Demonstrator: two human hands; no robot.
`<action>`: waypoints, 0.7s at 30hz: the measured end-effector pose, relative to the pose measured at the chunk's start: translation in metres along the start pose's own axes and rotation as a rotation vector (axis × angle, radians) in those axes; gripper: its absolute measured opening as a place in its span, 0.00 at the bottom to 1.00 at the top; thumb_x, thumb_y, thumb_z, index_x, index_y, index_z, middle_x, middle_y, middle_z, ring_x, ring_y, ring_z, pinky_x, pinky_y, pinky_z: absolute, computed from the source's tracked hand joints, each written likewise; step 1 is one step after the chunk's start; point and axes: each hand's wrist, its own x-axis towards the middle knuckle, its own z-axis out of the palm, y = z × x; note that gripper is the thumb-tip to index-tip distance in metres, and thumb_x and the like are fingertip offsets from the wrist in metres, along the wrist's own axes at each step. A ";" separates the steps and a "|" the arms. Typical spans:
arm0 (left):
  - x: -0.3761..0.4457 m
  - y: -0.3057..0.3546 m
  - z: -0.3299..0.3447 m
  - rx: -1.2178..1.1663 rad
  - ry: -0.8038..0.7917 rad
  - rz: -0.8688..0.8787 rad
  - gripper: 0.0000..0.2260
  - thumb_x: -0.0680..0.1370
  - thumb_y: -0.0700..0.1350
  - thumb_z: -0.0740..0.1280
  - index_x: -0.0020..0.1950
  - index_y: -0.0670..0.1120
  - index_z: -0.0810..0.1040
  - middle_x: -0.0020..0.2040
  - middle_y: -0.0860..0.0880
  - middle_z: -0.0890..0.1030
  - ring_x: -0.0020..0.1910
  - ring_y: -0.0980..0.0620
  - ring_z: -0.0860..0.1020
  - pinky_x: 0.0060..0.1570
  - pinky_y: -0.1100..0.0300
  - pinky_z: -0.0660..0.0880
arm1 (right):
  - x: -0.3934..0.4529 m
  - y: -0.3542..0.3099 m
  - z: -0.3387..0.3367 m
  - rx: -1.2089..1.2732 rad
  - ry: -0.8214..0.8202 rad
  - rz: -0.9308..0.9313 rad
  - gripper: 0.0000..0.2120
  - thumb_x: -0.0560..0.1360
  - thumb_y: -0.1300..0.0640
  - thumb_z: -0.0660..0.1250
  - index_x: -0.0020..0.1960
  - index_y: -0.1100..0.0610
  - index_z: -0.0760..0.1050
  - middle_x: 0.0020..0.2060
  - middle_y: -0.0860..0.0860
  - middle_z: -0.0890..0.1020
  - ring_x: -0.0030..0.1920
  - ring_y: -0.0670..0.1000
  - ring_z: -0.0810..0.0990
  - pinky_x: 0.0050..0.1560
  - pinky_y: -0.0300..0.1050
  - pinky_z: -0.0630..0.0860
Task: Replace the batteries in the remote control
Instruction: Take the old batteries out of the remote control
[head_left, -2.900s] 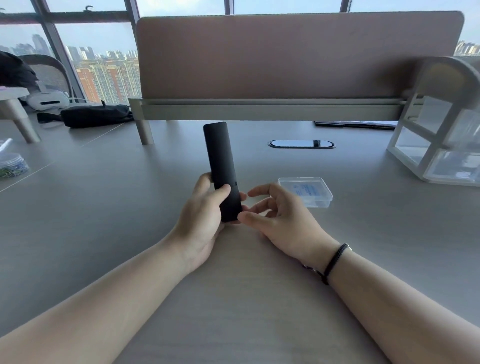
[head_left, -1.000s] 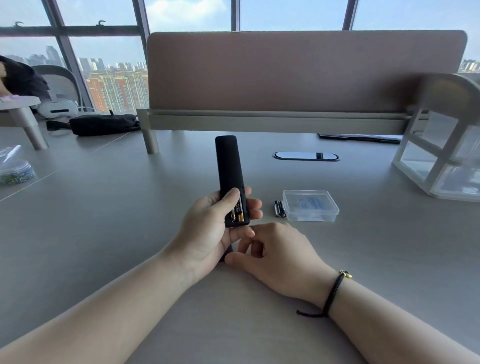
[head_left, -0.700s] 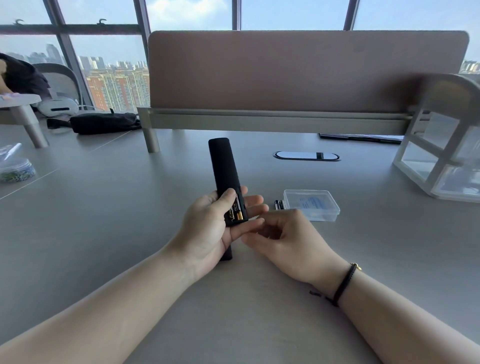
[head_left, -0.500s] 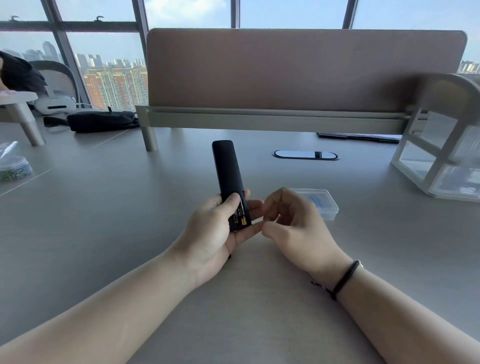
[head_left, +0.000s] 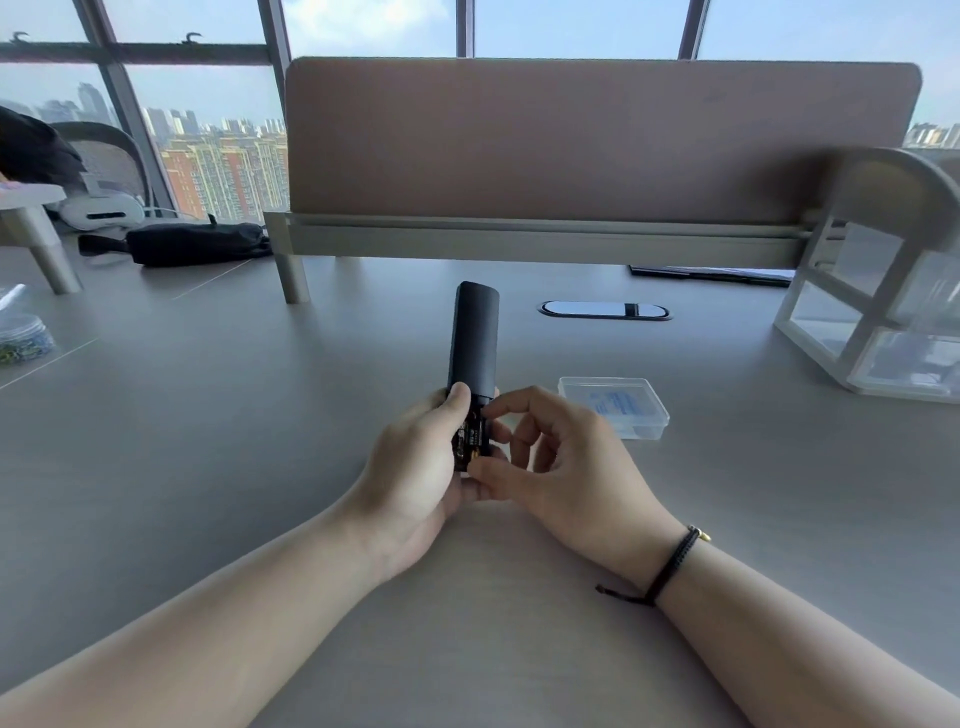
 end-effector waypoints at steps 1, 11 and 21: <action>0.000 -0.001 0.000 -0.041 -0.012 -0.022 0.16 0.84 0.49 0.57 0.55 0.39 0.78 0.35 0.44 0.78 0.34 0.46 0.74 0.34 0.54 0.76 | 0.000 0.001 0.000 -0.014 0.001 -0.003 0.16 0.66 0.49 0.78 0.52 0.43 0.78 0.30 0.43 0.77 0.27 0.43 0.71 0.32 0.42 0.70; 0.007 -0.006 -0.007 -0.132 -0.069 -0.103 0.22 0.83 0.56 0.57 0.60 0.39 0.78 0.36 0.44 0.76 0.41 0.44 0.74 0.41 0.52 0.74 | 0.000 0.003 0.002 -0.090 0.001 -0.007 0.17 0.67 0.46 0.76 0.55 0.42 0.81 0.31 0.40 0.79 0.28 0.43 0.72 0.36 0.44 0.73; 0.012 -0.008 -0.011 -0.078 -0.198 -0.060 0.29 0.77 0.69 0.52 0.57 0.44 0.71 0.37 0.44 0.72 0.33 0.50 0.71 0.37 0.55 0.68 | -0.001 0.002 -0.003 -0.148 0.004 -0.077 0.10 0.71 0.48 0.73 0.52 0.44 0.83 0.27 0.40 0.77 0.29 0.43 0.73 0.35 0.43 0.74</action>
